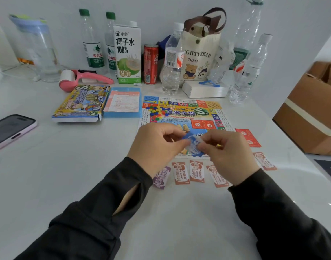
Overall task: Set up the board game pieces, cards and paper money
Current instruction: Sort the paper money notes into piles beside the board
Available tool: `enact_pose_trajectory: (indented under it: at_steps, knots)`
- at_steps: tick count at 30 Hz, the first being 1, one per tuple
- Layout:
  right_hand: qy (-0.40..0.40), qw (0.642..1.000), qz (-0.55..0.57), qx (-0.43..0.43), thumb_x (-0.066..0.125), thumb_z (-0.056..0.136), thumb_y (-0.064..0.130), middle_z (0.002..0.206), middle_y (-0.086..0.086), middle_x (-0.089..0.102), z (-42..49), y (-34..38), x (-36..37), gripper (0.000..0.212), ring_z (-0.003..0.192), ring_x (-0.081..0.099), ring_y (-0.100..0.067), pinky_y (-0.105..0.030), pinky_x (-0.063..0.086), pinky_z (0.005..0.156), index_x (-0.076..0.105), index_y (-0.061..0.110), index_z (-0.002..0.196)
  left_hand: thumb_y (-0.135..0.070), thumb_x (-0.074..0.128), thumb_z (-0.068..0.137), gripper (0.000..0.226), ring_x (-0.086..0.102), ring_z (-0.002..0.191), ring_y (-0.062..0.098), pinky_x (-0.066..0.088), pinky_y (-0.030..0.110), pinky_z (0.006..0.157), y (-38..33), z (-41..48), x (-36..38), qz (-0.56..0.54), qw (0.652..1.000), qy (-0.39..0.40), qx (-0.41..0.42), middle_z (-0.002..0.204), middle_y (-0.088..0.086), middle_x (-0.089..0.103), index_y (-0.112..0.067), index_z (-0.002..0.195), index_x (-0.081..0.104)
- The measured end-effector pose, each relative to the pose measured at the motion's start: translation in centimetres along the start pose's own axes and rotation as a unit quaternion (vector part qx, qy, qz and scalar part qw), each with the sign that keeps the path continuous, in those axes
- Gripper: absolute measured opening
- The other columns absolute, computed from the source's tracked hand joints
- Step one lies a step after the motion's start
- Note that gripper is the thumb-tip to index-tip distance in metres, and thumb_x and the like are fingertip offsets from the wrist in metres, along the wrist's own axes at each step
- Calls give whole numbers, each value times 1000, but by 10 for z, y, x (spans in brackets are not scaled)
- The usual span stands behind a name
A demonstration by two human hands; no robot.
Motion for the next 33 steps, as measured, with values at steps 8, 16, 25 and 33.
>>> enact_pose_trajectory:
  at_steps: [8, 16, 25, 33]
  knots:
    - [-9, 961, -239, -137, 69, 77, 2, 64, -4, 56, 1, 8, 14, 14, 58, 49, -22, -37, 44, 49, 61, 8, 67, -25, 66, 84, 13, 57, 74, 6, 49, 22, 73, 5, 0, 15, 182, 980, 10, 81, 89, -4, 70, -19, 93, 73]
    - [42, 974, -219, -49, 52, 92, 13, 98, -1, 62, 10, -4, 24, 18, 90, 55, -17, -28, 46, 81, 63, 13, 106, -20, 63, 86, 14, 56, 75, 5, 48, 20, 75, 28, 8, 27, 184, 982, 51, -2, 92, -4, 69, -19, 98, 71]
    - [25, 979, -201, -26, 55, 90, 10, 97, -4, 66, 6, -8, 21, 17, 88, 58, -18, -25, 46, 81, 66, 11, 103, -22, 60, 88, 17, 61, 85, 10, 51, 26, 81, 25, 6, 31, 202, 977, 62, 3, 98, -3, 70, -20, 101, 70]
    - [-88, 982, -162, -39, 60, 83, 1, 73, -2, 65, 10, 4, 1, 13, 68, 59, -20, -29, 48, 63, 70, 7, 78, -21, 69, 81, 12, 58, 72, 5, 45, 13, 70, 23, 13, 3, 146, 989, -10, 18, 80, -8, 65, -17, 92, 72]
Point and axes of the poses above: each hand's wrist, its own z-axis towards the middle knuckle, its own x-axis out of the palm, y = z × x, the point moved 7 cm from there along z, towards the middle knuckle
